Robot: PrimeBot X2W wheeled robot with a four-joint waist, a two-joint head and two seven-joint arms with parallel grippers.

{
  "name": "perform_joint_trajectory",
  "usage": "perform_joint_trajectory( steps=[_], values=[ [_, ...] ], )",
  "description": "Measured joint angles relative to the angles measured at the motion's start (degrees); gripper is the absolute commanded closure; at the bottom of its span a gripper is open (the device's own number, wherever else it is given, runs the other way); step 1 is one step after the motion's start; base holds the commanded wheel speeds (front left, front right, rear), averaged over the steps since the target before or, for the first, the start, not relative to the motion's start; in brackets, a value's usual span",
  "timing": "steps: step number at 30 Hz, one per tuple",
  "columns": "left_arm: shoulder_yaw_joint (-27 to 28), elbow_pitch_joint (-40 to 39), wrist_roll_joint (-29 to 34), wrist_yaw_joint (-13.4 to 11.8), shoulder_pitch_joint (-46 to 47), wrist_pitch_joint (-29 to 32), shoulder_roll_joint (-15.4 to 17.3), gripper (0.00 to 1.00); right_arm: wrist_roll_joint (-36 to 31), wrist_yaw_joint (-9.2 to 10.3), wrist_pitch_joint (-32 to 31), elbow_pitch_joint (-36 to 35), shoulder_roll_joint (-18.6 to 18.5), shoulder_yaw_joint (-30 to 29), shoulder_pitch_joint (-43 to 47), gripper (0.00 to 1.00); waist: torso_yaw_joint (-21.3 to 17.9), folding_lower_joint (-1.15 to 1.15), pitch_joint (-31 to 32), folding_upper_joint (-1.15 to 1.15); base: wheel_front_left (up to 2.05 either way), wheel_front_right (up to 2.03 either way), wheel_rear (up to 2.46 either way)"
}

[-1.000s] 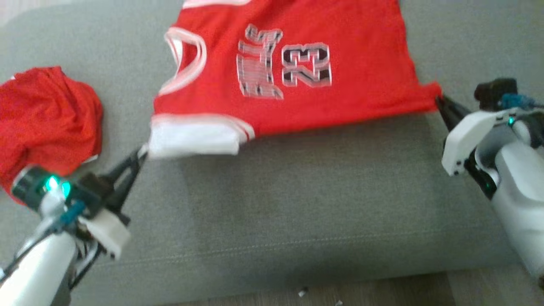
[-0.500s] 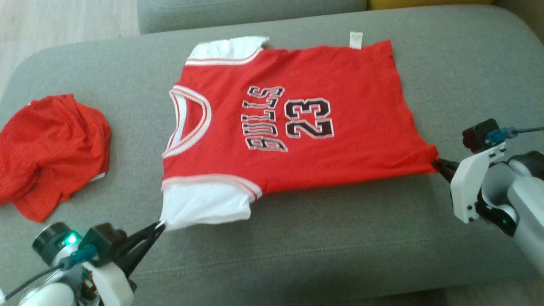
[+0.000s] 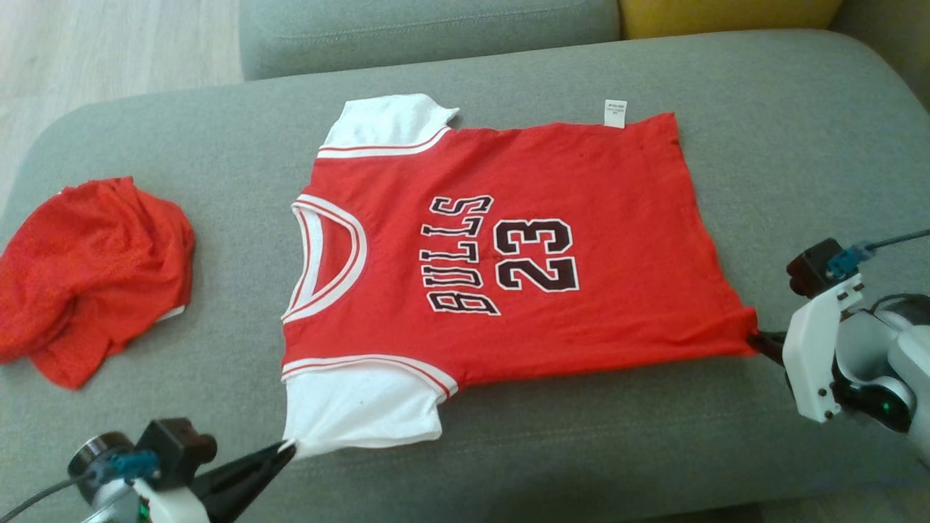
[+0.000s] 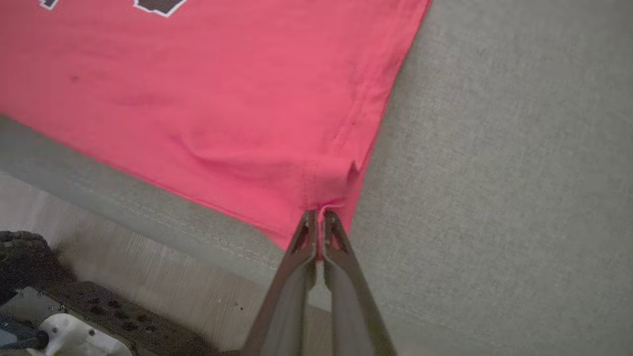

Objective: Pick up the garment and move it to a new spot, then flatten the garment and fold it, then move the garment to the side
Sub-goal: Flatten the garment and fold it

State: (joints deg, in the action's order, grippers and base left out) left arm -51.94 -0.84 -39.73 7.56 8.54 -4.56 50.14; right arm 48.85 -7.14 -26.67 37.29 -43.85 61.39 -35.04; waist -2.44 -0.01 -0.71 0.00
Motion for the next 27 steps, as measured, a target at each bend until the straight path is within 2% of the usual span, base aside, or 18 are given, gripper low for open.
perform_joint_trajectory(
  steps=[4, 12, 17, 27],
  values=[
    [-1.0, -0.4, -0.8, 0.0, 0.4, -0.2, 1.1, 1.00, 0.5, 0.00, -0.5, -1.5, -0.5, 0.5, 0.0, 1.00, 0.1, 0.00, -0.3, 0.00, 0.00, 0.00, 0.00],
    [1.2, 0.8, -1.7, -0.1, 5.9, -1.6, 0.7, 1.00, -1.9, 0.00, 2.3, -2.5, -0.6, -0.1, -1.8, 1.00, 0.0, 0.00, -3.2, 0.00, 0.00, 0.00, 0.00],
    [2.5, 1.9, -1.2, -0.1, 10.2, -1.6, -1.2, 1.00, -3.5, 0.00, 4.7, -1.6, 0.1, -1.8, -5.8, 1.00, 0.0, 0.00, -4.7, 0.00, 0.00, 0.00, 0.00],
    [4.6, 6.7, -0.3, -1.1, 18.1, -1.6, -5.4, 1.00, -6.3, 0.00, 8.1, 3.2, 3.8, -3.8, -9.3, 1.00, -0.3, 0.00, -8.4, 0.00, 0.00, 0.00, 0.00]
  ],
)
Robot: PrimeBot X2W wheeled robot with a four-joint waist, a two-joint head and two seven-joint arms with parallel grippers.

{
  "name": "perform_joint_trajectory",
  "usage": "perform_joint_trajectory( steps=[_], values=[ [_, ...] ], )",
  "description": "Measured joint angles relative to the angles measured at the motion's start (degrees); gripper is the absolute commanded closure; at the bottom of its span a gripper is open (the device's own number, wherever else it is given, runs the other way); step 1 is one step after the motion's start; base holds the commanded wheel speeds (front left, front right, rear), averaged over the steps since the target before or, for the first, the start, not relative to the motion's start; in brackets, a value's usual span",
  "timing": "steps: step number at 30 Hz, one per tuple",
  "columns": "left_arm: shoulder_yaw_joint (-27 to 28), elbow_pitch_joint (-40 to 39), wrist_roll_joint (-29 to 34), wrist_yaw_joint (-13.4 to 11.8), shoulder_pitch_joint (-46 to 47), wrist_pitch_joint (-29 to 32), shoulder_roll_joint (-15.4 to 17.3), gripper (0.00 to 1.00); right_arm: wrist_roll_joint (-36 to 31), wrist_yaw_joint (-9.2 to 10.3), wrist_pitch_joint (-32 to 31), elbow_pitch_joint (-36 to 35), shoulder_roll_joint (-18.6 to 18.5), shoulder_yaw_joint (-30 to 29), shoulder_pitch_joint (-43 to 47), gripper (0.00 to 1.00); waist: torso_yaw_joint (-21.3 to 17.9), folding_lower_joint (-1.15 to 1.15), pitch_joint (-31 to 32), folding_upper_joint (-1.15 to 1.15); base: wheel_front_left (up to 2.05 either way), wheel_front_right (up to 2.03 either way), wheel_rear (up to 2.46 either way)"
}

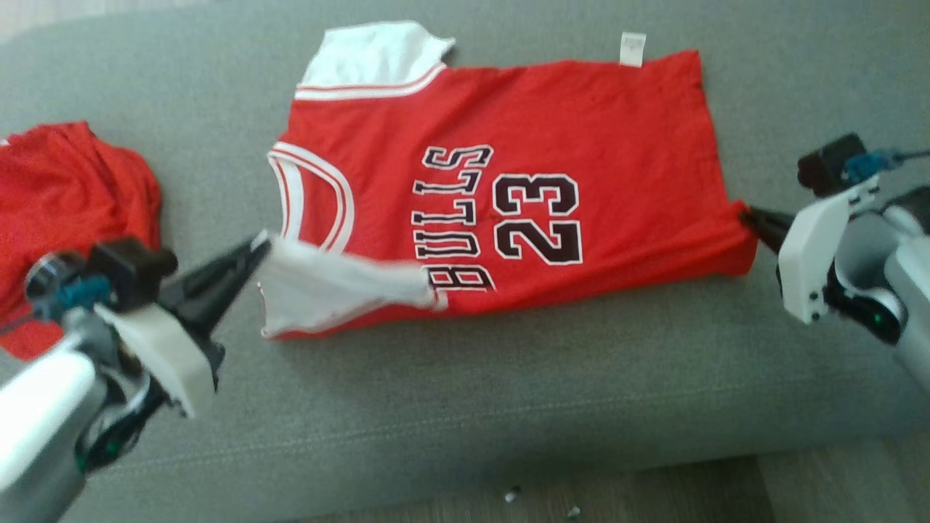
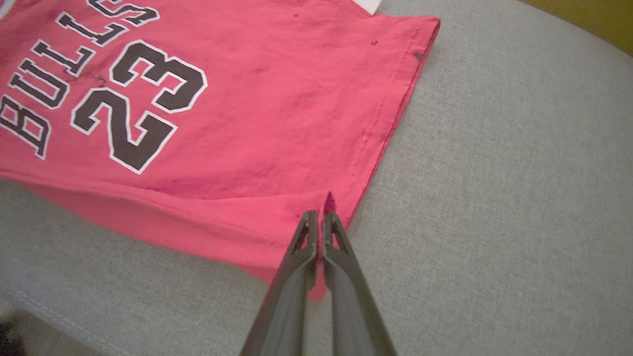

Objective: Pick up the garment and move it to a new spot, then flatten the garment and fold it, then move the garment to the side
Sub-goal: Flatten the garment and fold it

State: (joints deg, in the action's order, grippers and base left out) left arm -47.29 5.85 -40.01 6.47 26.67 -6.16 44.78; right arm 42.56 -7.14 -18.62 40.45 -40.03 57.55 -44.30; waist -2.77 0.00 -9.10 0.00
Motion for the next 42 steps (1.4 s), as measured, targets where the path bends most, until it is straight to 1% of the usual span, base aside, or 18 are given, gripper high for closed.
perform_joint_trajectory(
  steps=[1, 2, 6, 12, 17, 18, 19, 20, 21, 24, 26, 27, 30, 31, 35, 38, 42],
  values=[
    [0.2, 1.3, 0.4, -0.3, 2.1, 0.0, -0.7, 1.00, -0.7, 0.00, 0.6, 1.2, 0.7, -0.4, -1.3, 1.00, -0.1, 0.00, -1.3, 0.00, 0.00, 0.00, 0.00],
    [0.2, 1.3, 0.4, -0.3, 2.1, 0.0, -0.7, 1.00, -0.7, 0.00, 0.6, 1.2, 0.7, -0.4, -1.3, 1.00, -0.1, 0.00, -1.3, 0.00, 0.00, 0.00, 0.00],
    [0.6, 5.1, 2.0, -0.8, 5.9, -0.3, -3.0, 1.00, -1.0, 0.00, 2.5, 3.2, 2.6, -1.1, -3.8, 1.00, -0.4, 0.02, -3.7, 0.00, 0.00, 0.00, 0.00],
    [0.6, 11.3, 4.2, -0.9, 11.7, -0.3, -6.1, 1.00, -1.7, 0.00, 4.5, 6.9, 4.9, -0.9, -4.3, 1.00, -0.8, 0.01, -6.3, 0.00, 0.00, 0.00, 0.00],
    [0.1, 16.3, 5.7, -0.9, 14.9, -0.6, -8.1, 1.00, -3.4, 0.00, 8.7, 9.0, 5.4, -0.6, -6.6, 1.00, -1.1, 0.02, -7.7, 0.00, 0.00, 0.00, 0.00],
    [0.0, 17.2, 5.7, -0.9, 15.1, -0.8, -8.6, 1.00, -3.4, 0.00, 10.2, 9.3, 5.7, -1.0, -7.2, 0.92, -1.1, 0.01, -7.8, 0.00, 0.00, 0.00, 0.00],
    [0.0, 18.0, 5.7, -0.9, 15.2, -0.9, -9.1, 1.00, -3.3, 0.00, 11.7, 9.6, 6.2, -1.8, -7.7, 0.00, -1.1, 0.00, -8.0, 0.00, 0.00, 0.00, 0.00],
    [0.0, 18.9, 5.7, -1.0, 15.3, -1.0, -9.6, 0.45, -2.8, 0.00, 12.4, 9.8, 6.5, -2.1, -8.0, 0.00, -1.1, 0.01, -8.1, 0.00, 0.00, 0.00, 0.00],
    [-0.1, 19.9, 5.7, -1.3, 15.4, -1.3, -10.2, 0.00, -2.8, 0.00, 12.8, 9.9, 6.8, -1.9, -8.0, 0.00, -1.1, 0.01, -8.0, 0.00, 0.00, 0.00, 0.00],
    [0.4, 22.1, 5.6, -2.7, 15.4, -3.4, -12.0, 0.00, -2.6, 0.00, 16.5, 10.3, 7.3, -2.3, -8.0, 0.00, -0.8, 0.00, -7.7, 0.00, 0.00, 0.00, 0.00],
    [1.3, 23.5, 5.4, -4.2, 15.5, -4.7, -13.2, 0.00, -2.3, 0.00, 19.2, 10.6, 7.4, -3.3, -8.0, 0.00, -0.7, 0.01, -7.1, 0.00, 0.00, 0.00, 0.00],
    [2.5, 24.0, 4.2, -5.0, 15.4, -5.3, -13.8, 0.00, -2.3, 0.00, 20.8, 10.9, 7.6, -3.9, -8.0, 0.00, -0.6, 0.01, -6.8, 0.00, 0.00, 0.00, 0.00],
    [9.8, 23.7, -3.0, -7.6, 14.3, -7.6, -16.7, 0.00, -0.9, 0.00, 25.6, 11.0, 8.4, -6.6, -7.6, 0.00, -0.5, 0.00, -5.6, 0.00, 0.00, 0.00, 0.00],
    [11.7, 23.1, -4.2, -8.2, 13.7, -7.9, -17.3, 0.00, -0.2, 0.00, 27.2, 10.9, 8.7, -7.6, -7.2, 0.00, -0.4, 0.01, -5.1, 0.00, 0.00, 0.00, 0.00],
    [19.3, 18.0, -5.4, -10.7, 7.3, -8.1, -20.0, 0.00, 0.9, 0.00, 31.9, 9.7, 9.2, -12.2, -3.2, 0.00, 0.2, 0.00, -3.1, 0.00, 0.00, 0.00, 0.00],
    [25.7, 12.4, -2.7, -11.9, 0.6, -8.1, -23.3, 0.00, -0.3, 0.00, 32.9, 7.2, 10.0, -18.0, 0.6, 0.00, 0.5, 0.00, -1.9, 0.00, 0.00, 0.00, 0.00],
    [32.1, 7.3, 2.4, -11.9, -7.9, -8.2, -29.1, 0.00, -6.5, 0.00, 33.0, -2.1, 13.1, -30.5, 6.7, 0.00, 0.5, 0.00, -0.8, 0.00, 0.00, 0.00, 0.00]
  ],
)
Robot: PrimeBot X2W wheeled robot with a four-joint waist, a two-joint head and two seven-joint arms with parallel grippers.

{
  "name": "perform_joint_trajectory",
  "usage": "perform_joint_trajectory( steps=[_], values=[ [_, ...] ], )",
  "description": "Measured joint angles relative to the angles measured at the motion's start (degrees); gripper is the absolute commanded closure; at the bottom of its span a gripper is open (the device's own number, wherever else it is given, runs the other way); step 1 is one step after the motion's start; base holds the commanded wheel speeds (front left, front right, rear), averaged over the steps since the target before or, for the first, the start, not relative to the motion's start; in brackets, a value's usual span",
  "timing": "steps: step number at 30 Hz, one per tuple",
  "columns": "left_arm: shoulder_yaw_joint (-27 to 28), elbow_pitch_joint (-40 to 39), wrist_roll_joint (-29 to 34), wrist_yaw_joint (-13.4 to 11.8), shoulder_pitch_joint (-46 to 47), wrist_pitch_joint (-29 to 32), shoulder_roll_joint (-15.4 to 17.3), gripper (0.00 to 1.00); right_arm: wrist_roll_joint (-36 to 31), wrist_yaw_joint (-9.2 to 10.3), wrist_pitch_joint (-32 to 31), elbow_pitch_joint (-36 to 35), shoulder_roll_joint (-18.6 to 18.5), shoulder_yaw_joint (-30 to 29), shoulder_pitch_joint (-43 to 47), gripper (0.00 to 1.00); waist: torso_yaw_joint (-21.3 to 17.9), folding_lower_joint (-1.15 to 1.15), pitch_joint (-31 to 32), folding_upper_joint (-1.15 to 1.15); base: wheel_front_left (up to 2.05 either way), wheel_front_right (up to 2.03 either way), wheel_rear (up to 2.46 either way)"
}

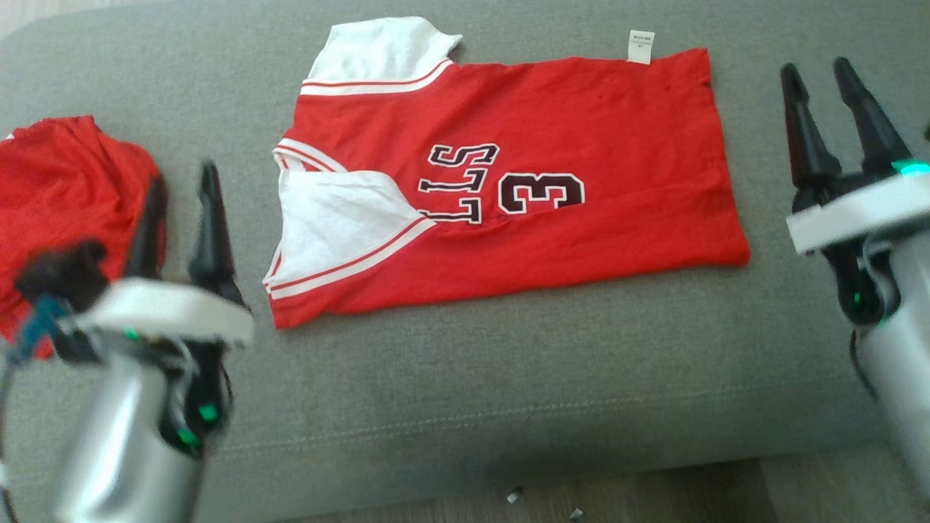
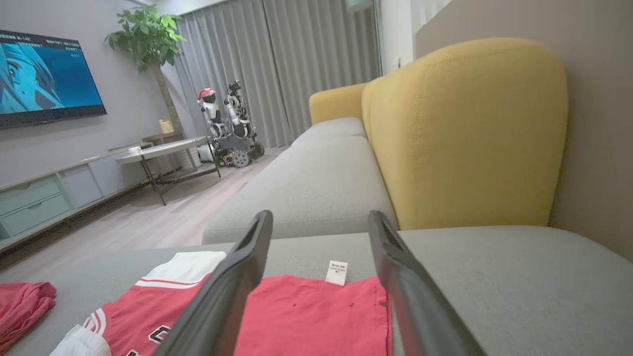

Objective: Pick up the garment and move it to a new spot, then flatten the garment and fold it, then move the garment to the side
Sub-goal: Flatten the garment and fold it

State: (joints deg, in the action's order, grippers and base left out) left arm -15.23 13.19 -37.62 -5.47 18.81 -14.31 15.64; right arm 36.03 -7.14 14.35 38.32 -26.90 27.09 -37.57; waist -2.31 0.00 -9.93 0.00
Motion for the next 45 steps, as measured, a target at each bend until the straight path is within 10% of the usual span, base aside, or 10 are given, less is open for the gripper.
perform_joint_trajectory(
  steps=[12, 38, 40, 45],
  values=[
    [4.7, 9.7, 12.5, 2.5, -8.0, -0.2, -8.8, 0.00, -19.7, 0.00, 0.0, -15.4, 14.6, -18.1, 22.1, 0.00, -2.1, 0.00, 0.4, 0.00, 0.00, 0.00, 0.00],
    [8.4, 33.7, 18.8, 2.0, 1.1, -0.7, -10.4, 0.00, -23.7, 0.01, -3.0, -20.9, 16.7, -17.7, 22.1, 0.00, -7.4, 0.00, -1.0, 0.00, 0.00, 0.00, 0.00],
    [8.2, 35.4, 18.8, 3.0, 2.0, -0.7, -10.4, 1.00, -23.9, 0.00, -3.3, -20.8, 16.7, -18.1, 22.1, 0.00, -7.5, 0.00, -1.0, 0.00, 0.00, 0.00, 0.00],
    [7.9, 35.7, 18.8, 4.1, 3.0, -0.6, -10.8, 1.00, -24.3, 0.01, -6.2, -18.4, 17.9, -20.8, 22.2, 0.00, -7.0, 0.00, -0.9, 0.00, 0.00, 0.00, 0.00]
  ],
)
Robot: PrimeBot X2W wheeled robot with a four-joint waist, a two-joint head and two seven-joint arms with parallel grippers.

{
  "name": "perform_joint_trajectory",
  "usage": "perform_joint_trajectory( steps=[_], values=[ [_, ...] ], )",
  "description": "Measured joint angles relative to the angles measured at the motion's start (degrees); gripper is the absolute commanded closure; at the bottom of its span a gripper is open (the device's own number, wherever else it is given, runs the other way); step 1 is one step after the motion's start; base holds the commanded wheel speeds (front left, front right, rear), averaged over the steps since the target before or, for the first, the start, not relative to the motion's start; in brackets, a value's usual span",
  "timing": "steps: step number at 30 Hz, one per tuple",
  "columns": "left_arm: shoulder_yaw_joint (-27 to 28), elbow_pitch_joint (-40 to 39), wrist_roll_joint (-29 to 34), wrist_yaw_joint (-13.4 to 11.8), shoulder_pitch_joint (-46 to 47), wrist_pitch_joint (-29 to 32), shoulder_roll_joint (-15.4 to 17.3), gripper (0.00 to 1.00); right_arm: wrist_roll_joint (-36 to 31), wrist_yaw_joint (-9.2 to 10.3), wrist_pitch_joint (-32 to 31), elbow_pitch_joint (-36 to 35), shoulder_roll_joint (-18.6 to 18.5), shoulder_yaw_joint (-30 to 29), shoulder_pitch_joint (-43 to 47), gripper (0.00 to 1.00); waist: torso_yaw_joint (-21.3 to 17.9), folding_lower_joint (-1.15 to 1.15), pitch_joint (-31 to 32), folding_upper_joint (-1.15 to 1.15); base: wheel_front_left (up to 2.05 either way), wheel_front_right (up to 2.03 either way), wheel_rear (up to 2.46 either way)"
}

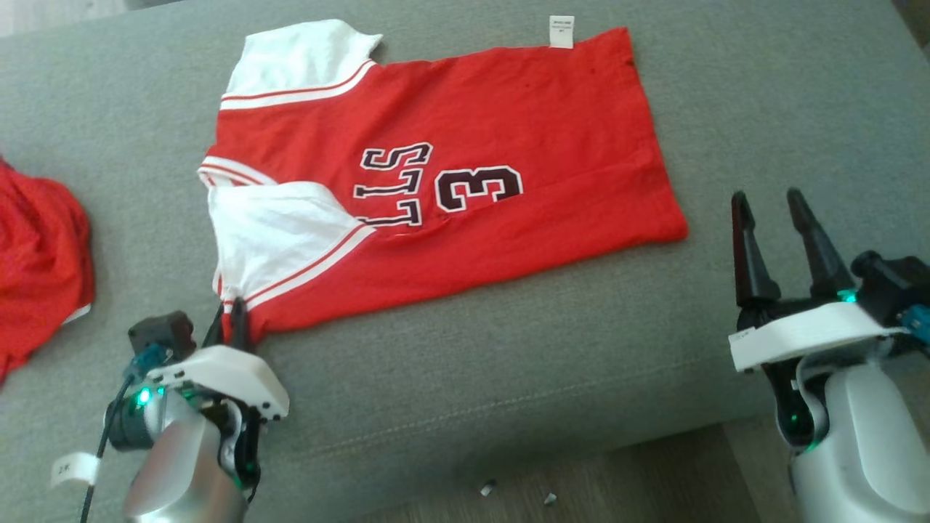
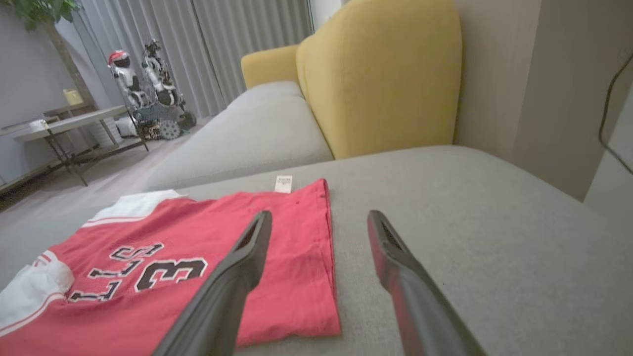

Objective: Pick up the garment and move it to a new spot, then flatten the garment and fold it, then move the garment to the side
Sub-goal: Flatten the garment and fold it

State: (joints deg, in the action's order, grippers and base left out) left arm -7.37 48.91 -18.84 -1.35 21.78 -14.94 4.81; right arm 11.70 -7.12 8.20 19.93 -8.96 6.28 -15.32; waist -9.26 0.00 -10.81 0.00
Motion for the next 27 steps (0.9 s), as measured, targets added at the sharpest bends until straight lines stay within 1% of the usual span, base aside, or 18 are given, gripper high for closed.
perform_joint_trajectory(
  steps=[3, 5, 8, 11, 14, 17, 23, 24, 27],
  values=[
    [0.4, -4.3, 0.0, 0.0, -0.6, 0.3, -0.4, 1.00, -0.4, -0.01, -3.3, 3.3, 1.0, -1.9, 0.0, 0.00, 1.0, 0.00, 0.0, 0.00, 0.00, 0.00, 0.00],
    [0.8, -8.8, 0.8, 0.4, -1.2, 0.3, -0.4, 1.00, -2.6, -0.01, -5.6, 5.6, 1.3, -3.6, 0.0, 0.00, 1.8, 0.00, -0.1, 0.00, 0.00, 0.00, 0.00],
    [0.9, -15.0, 3.2, 0.4, -2.5, 0.3, -0.4, 1.00, -2.2, 0.00, -8.0, 8.2, 3.4, -6.8, -0.7, 0.00, 3.0, 0.00, -0.5, 0.00, 0.00, 0.00, 0.00],
    [0.7, -19.0, 5.1, 1.0, -4.3, 0.3, -0.6, 1.00, -1.3, 0.00, -9.1, 11.6, 4.9, -9.1, -3.0, 0.00, 4.3, 0.00, -1.0, 0.00, 0.00, 0.00, 0.00],
    [0.5, -20.6, 5.7, 1.4, -5.3, 0.3, -1.1, 1.00, 1.6, 0.00, -9.8, 15.4, 5.5, -13.2, -6.5, 0.00, 5.5, 0.00, -1.8, 0.00, 0.00, 0.00, 0.00],
    [-0.3, -21.5, 6.0, 1.9, -5.2, 0.3, -1.6, 1.00, 2.3, 0.00, -10.1, 19.3, 5.5, -15.6, -9.1, 0.00, 6.7, 0.00, -2.7, 0.00, 0.00, 0.00, 0.00],
    [-1.3, -22.5, 6.8, 2.5, -5.1, 0.3, -2.0, 1.00, 3.8, 0.00, -9.9, 26.3, 5.6, -15.3, -13.2, 0.00, 8.4, 0.00, -4.5, 0.00, 0.00, 0.00, 0.00],
    [-1.4, -22.6, 6.8, 2.9, -5.1, 0.3, -2.1, 1.00, 3.8, 0.00, -9.5, 27.2, 5.6, -15.2, -13.7, 0.00, 8.6, 0.00, -4.7, 0.00, 0.00, 0.00, 0.00],
    [-1.4, -22.7, 7.2, 2.9, -5.0, 0.3, -2.1, 1.00, 4.5, 0.00, -8.8, 29.5, 5.6, -14.8, -15.2, 0.00, 9.1, 0.00, -5.2, 0.00, 0.00, 0.00, 0.00]
  ],
)
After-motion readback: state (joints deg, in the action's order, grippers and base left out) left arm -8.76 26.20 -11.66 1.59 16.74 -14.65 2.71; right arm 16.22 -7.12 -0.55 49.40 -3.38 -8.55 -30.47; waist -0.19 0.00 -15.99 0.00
